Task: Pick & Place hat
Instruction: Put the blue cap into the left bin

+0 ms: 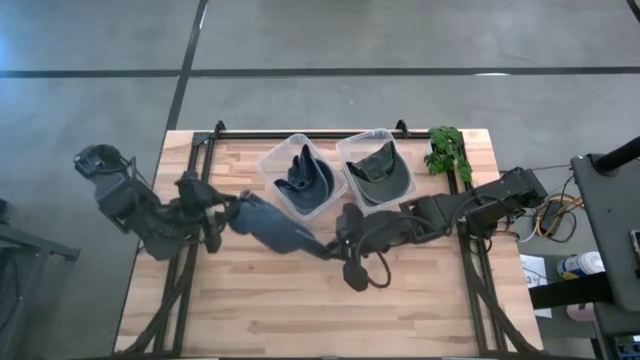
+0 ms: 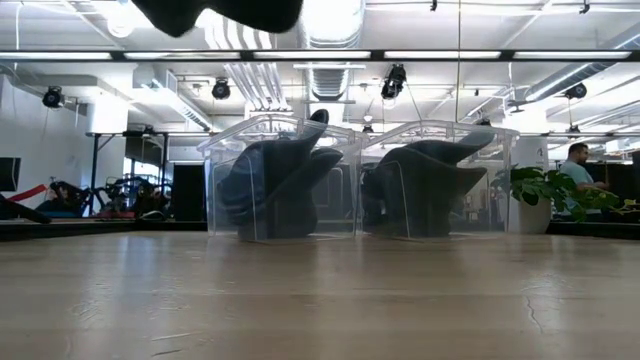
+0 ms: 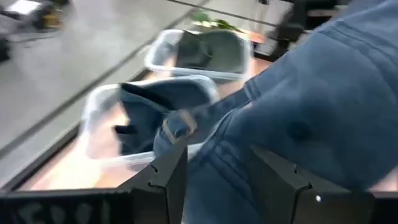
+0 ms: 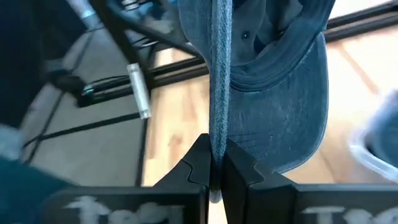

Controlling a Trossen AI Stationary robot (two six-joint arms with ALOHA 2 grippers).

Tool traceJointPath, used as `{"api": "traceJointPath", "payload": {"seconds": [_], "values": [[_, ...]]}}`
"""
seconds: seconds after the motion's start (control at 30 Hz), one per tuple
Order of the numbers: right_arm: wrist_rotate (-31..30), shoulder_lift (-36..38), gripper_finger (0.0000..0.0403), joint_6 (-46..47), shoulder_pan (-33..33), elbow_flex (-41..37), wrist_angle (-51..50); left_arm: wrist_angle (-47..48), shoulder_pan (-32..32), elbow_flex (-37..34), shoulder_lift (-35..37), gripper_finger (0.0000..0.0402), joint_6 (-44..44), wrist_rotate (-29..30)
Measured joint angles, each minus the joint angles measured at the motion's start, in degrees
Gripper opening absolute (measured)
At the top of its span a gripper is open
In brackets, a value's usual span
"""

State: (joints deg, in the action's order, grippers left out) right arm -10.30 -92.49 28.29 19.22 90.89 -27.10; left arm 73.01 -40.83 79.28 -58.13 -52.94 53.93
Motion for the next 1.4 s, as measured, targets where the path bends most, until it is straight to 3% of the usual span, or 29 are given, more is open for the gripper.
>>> {"api": "traceJointPath", "payload": {"seconds": [0.17, 0.3, 0.47, 0.57, 0.77, 0.97, 1.2, 1.4], "values": [[7.21, -0.41, 0.0013, -2.61, -0.91, 0.07, 1.11, -14.6, 0.71, -3.88, -0.15, 0.0153, 9.64, -4.28], [8.74, -0.67, 0.0013, -4.92, -1.16, 0.14, 2.51, -30.12, 2.22, -8.17, -0.3, 0.0153, 17.05, -9.45], [15.14, -1.42, 0.0013, -6.24, -2.08, 0.81, 3.84, -44.9, 4.77, -13.39, -1.46, 0.0153, 21.08, -19.83], [14.77, -2.16, 0.0013, -8.27, -2.19, 0.81, 1.82, -50.24, 6.07, -15.19, -2.35, 0.0153, 20.68, -29.56], [11.69, -3.39, 0.0013, -15.3, -2.43, 0.7, -2.49, -52.49, 6.51, -15.91, -4.04, 0.0153, 15.6, -43.26], [12.03, -4.25, 0.0013, -21.65, -2.36, 1.08, -0.21, -52.47, 7.25, -15.89, -6.92, 0.0153, 14.9, -47.25], [17.68, -8.16, 0.0013, -24.24, -2.41, 3.52, -0.73, -53.51, 9.6, -15.89, -12.31, 0.0153, 13.27, -54.89], [19.54, -13.04, 0.0013, -31.81, -1.35, 8.65, -10.62, -55.23, 10.61, -15.91, -14.97, 0.0153, 10.79, -60.61]]}}
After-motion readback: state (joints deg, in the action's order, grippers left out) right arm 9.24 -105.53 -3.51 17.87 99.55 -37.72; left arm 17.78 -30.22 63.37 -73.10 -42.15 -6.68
